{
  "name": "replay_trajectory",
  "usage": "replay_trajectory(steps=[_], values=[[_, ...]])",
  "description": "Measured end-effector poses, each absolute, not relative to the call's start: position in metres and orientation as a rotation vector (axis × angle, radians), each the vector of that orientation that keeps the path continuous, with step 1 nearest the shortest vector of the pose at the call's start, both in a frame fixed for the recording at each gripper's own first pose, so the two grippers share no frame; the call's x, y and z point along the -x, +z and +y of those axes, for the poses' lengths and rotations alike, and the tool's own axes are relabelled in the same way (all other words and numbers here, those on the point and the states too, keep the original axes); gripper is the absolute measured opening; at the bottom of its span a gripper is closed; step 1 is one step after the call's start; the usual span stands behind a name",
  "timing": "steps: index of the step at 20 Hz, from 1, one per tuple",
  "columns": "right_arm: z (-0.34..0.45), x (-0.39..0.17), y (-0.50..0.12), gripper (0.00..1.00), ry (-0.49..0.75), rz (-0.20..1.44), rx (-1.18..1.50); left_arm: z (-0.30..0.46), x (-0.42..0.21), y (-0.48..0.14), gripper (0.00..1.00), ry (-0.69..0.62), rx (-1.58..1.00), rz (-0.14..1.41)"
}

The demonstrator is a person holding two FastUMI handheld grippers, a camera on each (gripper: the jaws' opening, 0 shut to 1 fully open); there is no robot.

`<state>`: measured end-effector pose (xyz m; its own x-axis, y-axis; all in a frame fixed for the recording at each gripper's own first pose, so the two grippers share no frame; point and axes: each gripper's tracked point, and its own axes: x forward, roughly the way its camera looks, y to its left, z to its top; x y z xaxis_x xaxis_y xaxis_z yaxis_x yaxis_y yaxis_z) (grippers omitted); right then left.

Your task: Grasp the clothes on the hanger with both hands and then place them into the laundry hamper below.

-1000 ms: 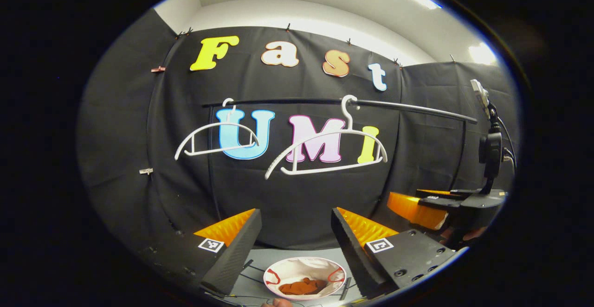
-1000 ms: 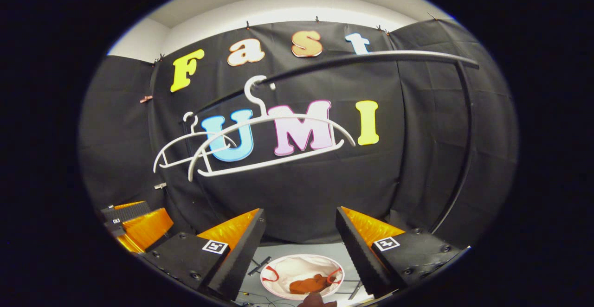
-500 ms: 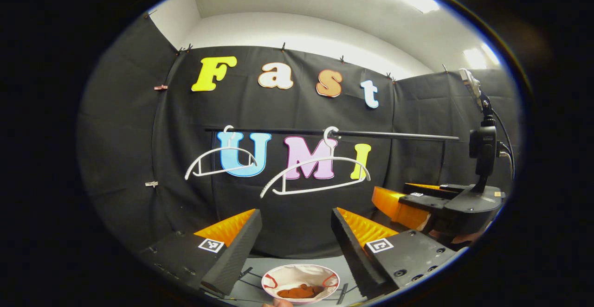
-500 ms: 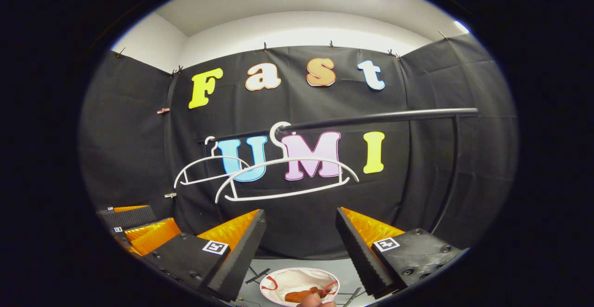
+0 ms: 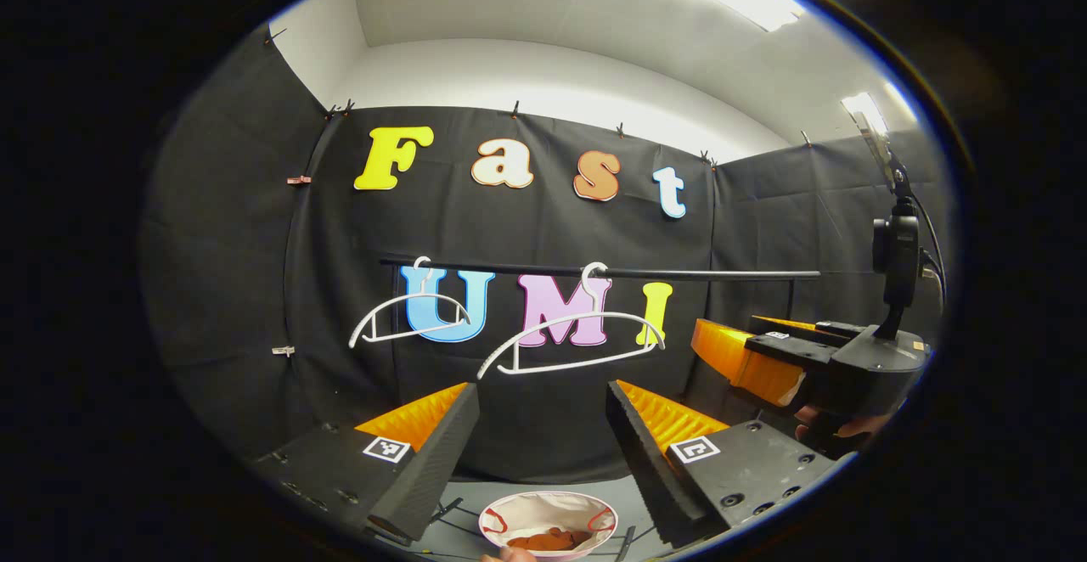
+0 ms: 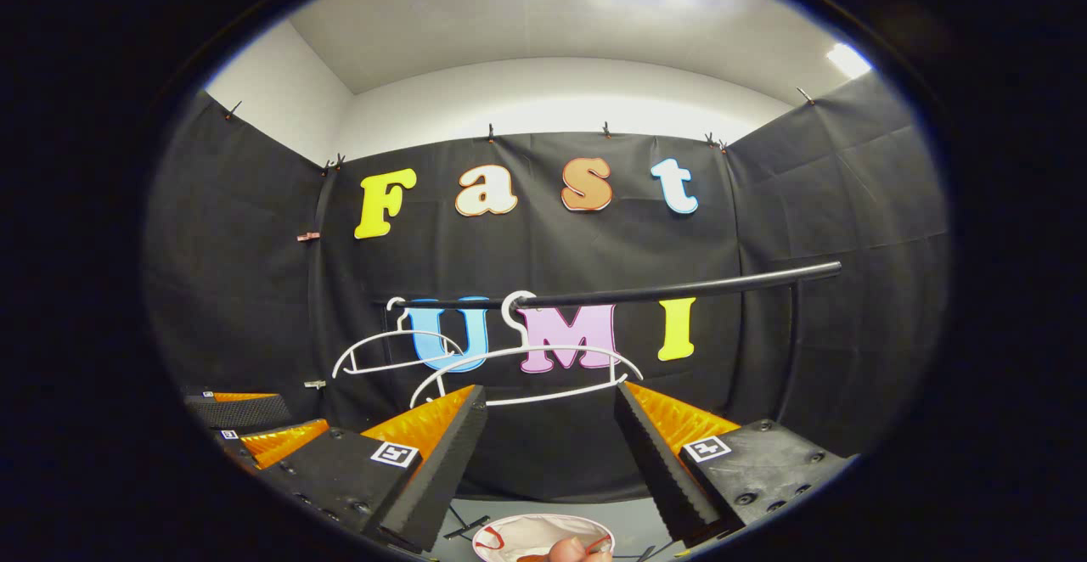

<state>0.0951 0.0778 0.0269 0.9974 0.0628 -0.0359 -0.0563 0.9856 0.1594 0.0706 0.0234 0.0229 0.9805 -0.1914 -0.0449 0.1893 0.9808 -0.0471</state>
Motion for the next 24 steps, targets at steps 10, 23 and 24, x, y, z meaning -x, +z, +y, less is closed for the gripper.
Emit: replay_trajectory(steps=[10, 23, 24], values=[[0.071, -0.089, 0.038, 0.97, 0.082, 0.02, -0.157, 0.046, -0.07, 0.041, 0.95, -0.056, 0.015, -0.004], [0.048, -0.103, 0.037, 1.0, 0.109, 0.003, -0.125, 0.024, -0.079, 0.058, 0.95, -0.016, -0.012, -0.039], [0.047, -0.105, 0.037, 0.97, 0.114, 0.003, -0.123, 0.023, -0.082, 0.058, 0.95, -0.015, -0.014, -0.041]])
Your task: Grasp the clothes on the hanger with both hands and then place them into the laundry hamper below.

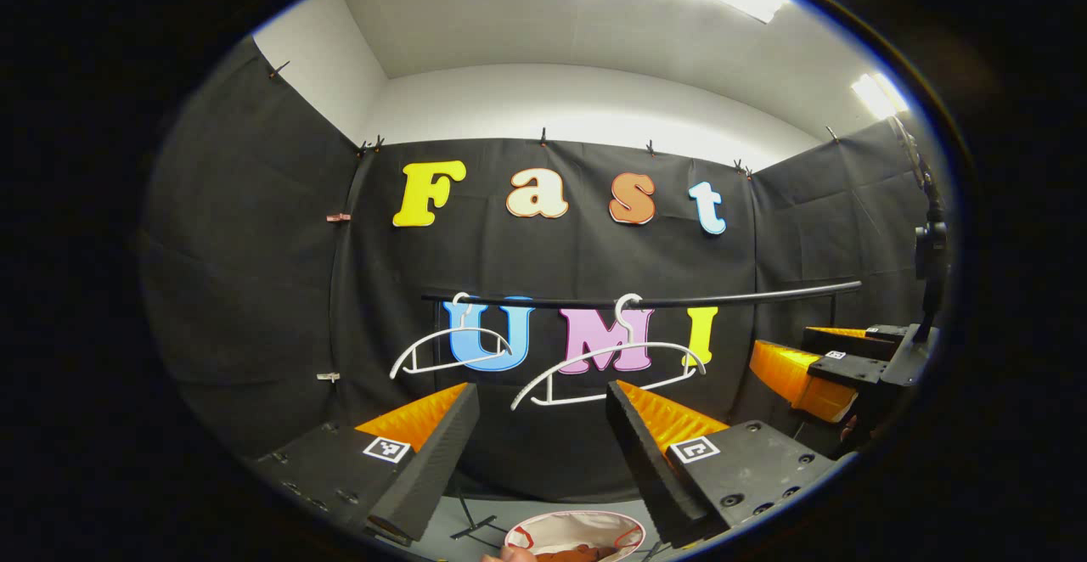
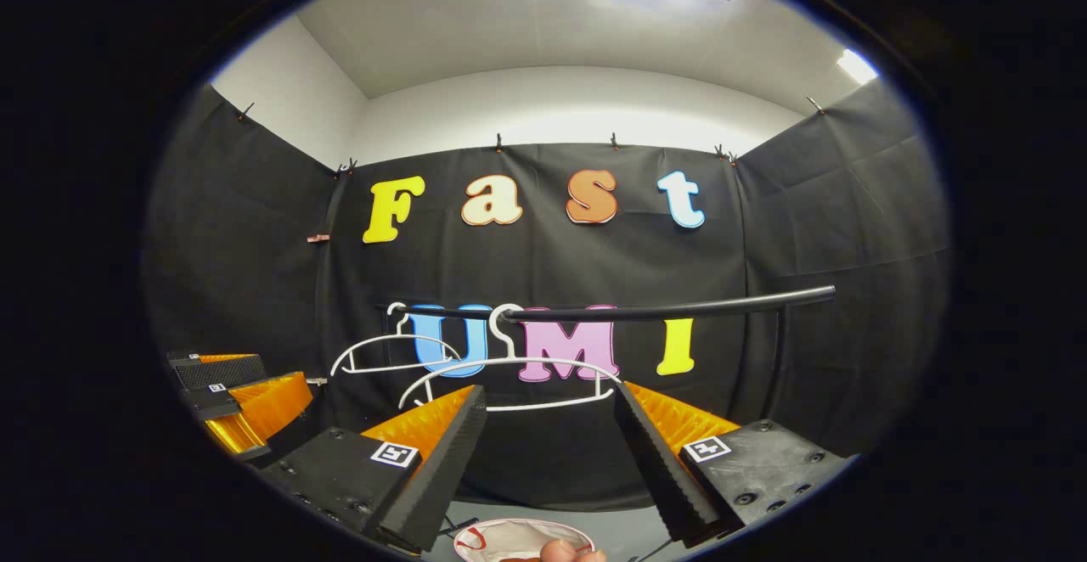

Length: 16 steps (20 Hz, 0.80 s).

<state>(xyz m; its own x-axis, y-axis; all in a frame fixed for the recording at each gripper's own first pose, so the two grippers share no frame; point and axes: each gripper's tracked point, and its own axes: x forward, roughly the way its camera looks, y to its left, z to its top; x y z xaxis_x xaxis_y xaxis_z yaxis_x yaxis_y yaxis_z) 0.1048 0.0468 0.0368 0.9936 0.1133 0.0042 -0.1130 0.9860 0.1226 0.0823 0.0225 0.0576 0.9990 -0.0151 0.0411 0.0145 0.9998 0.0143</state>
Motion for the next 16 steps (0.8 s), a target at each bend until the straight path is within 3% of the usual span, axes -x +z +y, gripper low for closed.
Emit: replay_trajectory(steps=[16], values=[[0.039, -0.128, 0.013, 0.97, 0.125, 0.044, -0.126, 0.005, -0.085, 0.035, 0.95, 0.002, -0.011, 0.024]])
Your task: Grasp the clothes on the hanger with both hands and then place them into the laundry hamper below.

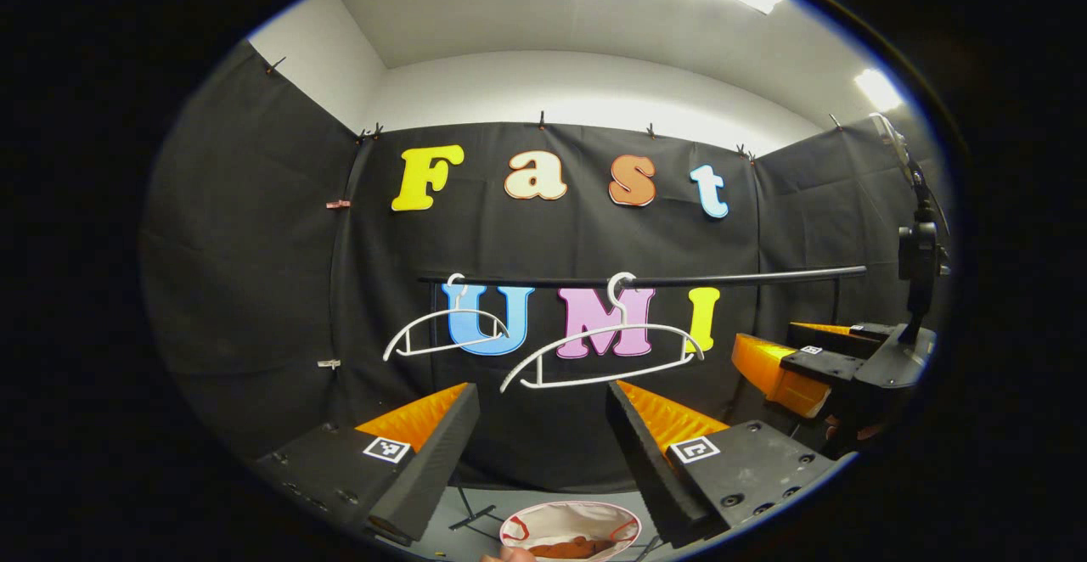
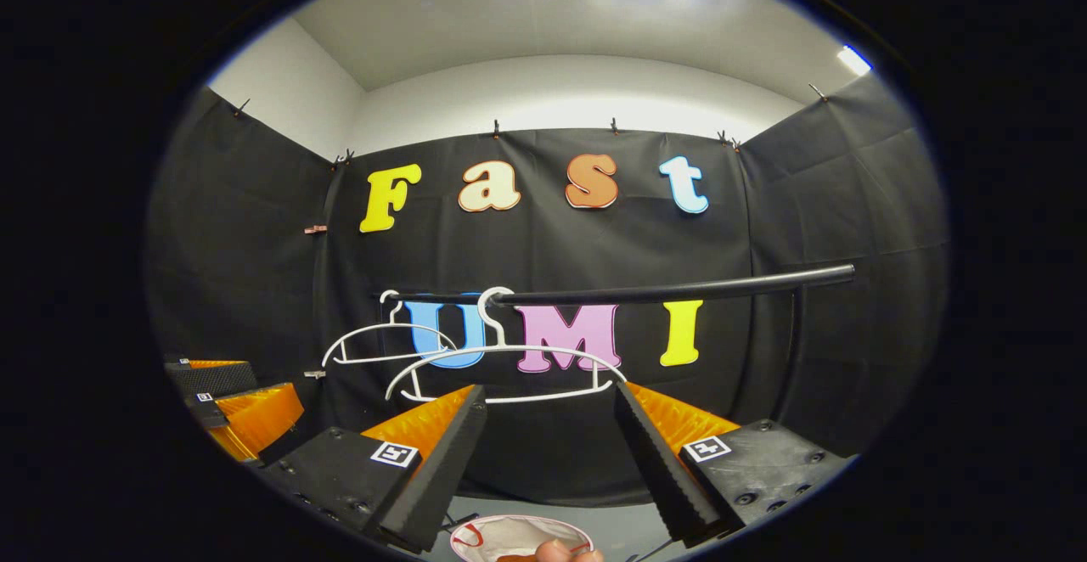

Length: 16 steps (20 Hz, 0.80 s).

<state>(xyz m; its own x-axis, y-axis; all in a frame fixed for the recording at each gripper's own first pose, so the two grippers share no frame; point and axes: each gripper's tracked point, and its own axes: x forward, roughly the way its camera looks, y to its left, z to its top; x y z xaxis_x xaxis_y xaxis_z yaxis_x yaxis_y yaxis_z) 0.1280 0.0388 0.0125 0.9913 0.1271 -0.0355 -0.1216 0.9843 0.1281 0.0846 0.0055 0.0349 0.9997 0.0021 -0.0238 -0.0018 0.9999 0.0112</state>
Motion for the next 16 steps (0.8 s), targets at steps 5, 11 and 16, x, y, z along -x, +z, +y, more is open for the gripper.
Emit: replay_trajectory(steps=[5, 11, 16], values=[[0.0434, -0.1269, 0.0112, 0.97, 0.138, 0.046, -0.113, 0.0057, -0.0859, 0.0372, 0.95, 0.002, 0.0, 0.017], [0.0438, -0.1273, 0.0118, 0.97, 0.136, 0.049, -0.116, 0.0066, -0.0864, 0.0381, 0.95, 0.0, 0.002, 0.019], [0.0458, -0.1291, 0.0092, 0.97, 0.135, 0.054, -0.109, 0.0075, -0.0884, 0.0359, 0.95, -0.002, 0.004, 0.02]])
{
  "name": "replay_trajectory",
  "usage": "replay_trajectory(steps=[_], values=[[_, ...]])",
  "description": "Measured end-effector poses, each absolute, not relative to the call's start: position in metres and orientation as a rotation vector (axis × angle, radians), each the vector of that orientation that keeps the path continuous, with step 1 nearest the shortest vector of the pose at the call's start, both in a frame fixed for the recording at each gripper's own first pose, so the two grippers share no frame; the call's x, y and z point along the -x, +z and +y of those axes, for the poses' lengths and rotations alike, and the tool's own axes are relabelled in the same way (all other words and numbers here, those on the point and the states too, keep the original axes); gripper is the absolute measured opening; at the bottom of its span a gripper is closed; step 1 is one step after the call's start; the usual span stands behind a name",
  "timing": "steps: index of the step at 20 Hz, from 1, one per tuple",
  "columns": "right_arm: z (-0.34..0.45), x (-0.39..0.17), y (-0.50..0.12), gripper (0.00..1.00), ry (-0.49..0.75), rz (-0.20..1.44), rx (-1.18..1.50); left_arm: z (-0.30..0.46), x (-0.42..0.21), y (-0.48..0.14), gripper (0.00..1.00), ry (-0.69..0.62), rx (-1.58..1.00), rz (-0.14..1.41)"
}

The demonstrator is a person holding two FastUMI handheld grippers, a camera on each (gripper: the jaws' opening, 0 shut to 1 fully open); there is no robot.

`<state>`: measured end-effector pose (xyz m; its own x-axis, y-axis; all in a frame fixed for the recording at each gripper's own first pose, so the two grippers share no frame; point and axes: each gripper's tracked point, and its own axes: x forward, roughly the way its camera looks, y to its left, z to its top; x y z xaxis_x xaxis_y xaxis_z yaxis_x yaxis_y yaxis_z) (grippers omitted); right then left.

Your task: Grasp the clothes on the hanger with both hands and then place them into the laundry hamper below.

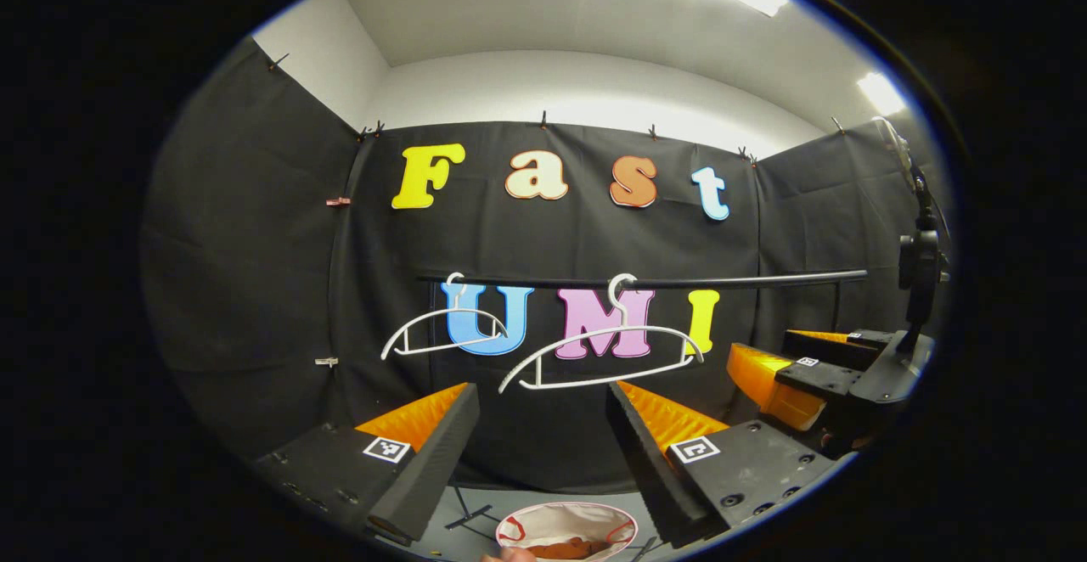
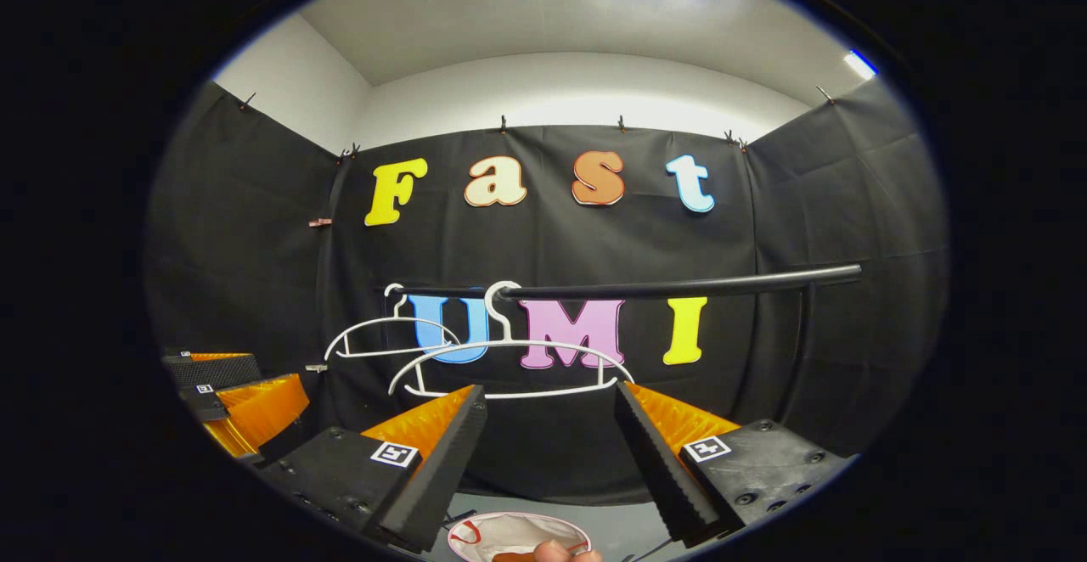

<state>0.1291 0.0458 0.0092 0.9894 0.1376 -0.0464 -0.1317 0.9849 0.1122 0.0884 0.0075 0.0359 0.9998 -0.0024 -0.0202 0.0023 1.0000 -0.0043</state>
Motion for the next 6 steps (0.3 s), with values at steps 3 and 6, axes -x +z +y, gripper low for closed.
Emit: replay_trajectory(steps=[3, 6], values=[[0.0465, -0.1309, 0.0107, 0.97, 0.135, 0.051, -0.107, 0.0107, -0.0903, 0.0366, 0.95, 0.0, 0.006, 0.017], [0.0459, -0.1305, 0.01, 0.98, 0.135, 0.051, -0.105, 0.0115, -0.0904, 0.0379, 0.95, -0.001, 0.008, 0.016]])
